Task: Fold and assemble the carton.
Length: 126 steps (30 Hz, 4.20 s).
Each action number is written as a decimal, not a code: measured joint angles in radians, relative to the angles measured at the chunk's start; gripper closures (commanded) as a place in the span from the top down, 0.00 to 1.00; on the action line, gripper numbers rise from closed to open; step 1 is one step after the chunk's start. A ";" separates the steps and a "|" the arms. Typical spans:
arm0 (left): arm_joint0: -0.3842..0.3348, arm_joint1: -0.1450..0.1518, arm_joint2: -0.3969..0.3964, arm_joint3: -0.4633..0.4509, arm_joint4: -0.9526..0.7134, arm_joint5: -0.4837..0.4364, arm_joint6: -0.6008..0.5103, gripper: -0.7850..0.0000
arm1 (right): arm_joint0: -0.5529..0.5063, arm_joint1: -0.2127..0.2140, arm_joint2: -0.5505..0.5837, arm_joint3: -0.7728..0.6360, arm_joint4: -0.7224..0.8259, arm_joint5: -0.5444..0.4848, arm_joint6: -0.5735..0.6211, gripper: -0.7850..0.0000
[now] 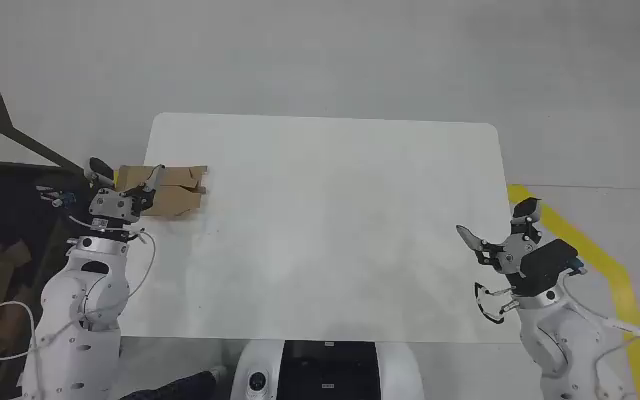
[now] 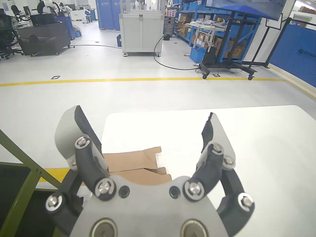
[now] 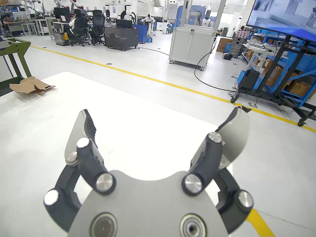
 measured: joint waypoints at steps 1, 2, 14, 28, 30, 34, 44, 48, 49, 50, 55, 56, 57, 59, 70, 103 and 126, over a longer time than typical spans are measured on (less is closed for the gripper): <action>0.000 0.000 0.000 0.000 0.000 0.000 0.000 1.00 | 0.000 0.000 0.000 0.000 0.000 0.000 0.000 1.00; 0.000 0.000 0.000 0.000 0.000 0.000 0.000 1.00 | 0.000 0.000 0.000 0.000 0.000 0.000 0.000 1.00; 0.000 0.000 0.000 0.000 0.000 0.000 0.000 1.00 | 0.000 0.000 0.000 0.000 0.000 0.000 0.000 1.00; -0.102 0.013 -0.113 0.118 -0.442 -0.020 -0.373 1.00 | 0.000 0.000 0.000 0.000 0.000 0.000 0.000 1.00; -0.127 0.019 -0.147 0.154 -0.535 -0.022 -0.449 1.00 | 0.000 0.000 0.000 0.000 0.000 0.000 0.000 1.00; -0.169 0.033 -0.231 0.246 -0.725 -0.042 -0.578 1.00 | 0.000 0.000 0.000 0.000 0.000 0.000 0.000 1.00; -0.221 0.058 -0.300 0.390 -0.884 -0.046 -0.747 1.00 | 0.000 0.000 0.000 0.000 0.000 0.000 0.000 1.00; -0.220 0.057 -0.300 0.389 -0.883 -0.046 -0.745 1.00 | 0.000 0.000 0.000 0.000 0.000 0.000 0.000 1.00; -0.220 0.057 -0.300 0.389 -0.883 -0.046 -0.745 1.00 | 0.000 0.000 0.000 0.000 0.000 0.000 0.000 1.00; -0.220 0.057 -0.300 0.389 -0.883 -0.046 -0.745 1.00 | 0.000 0.000 0.000 0.000 0.000 0.000 0.000 1.00; -0.282 0.067 -0.288 0.461 -0.960 0.096 -0.814 1.00 | 0.000 0.000 0.000 0.000 0.000 0.000 0.000 1.00; -0.302 0.072 -0.289 0.493 -0.961 0.125 -0.835 1.00 | 0.000 0.000 0.000 0.000 0.000 0.000 0.000 1.00; -0.321 0.077 -0.293 0.530 -0.960 0.140 -0.852 1.00 | 0.000 0.000 0.000 0.000 0.000 0.000 0.000 1.00; -0.361 0.091 -0.305 0.618 -0.944 0.122 -0.880 1.00 | 0.000 0.000 0.000 0.000 0.000 0.000 0.000 1.00; -0.503 0.154 -0.336 1.037 -0.859 -0.130 -0.886 1.00 | 0.000 0.000 0.000 0.000 0.000 0.000 0.000 1.00; -0.852 0.186 -0.087 1.560 -0.647 -0.435 -0.646 0.36 | 0.000 0.000 0.000 0.000 0.000 0.000 0.000 1.00; -0.916 0.205 -0.107 1.563 -0.907 -0.426 -0.892 0.00 | 0.000 0.000 0.000 0.000 0.000 0.000 0.000 1.00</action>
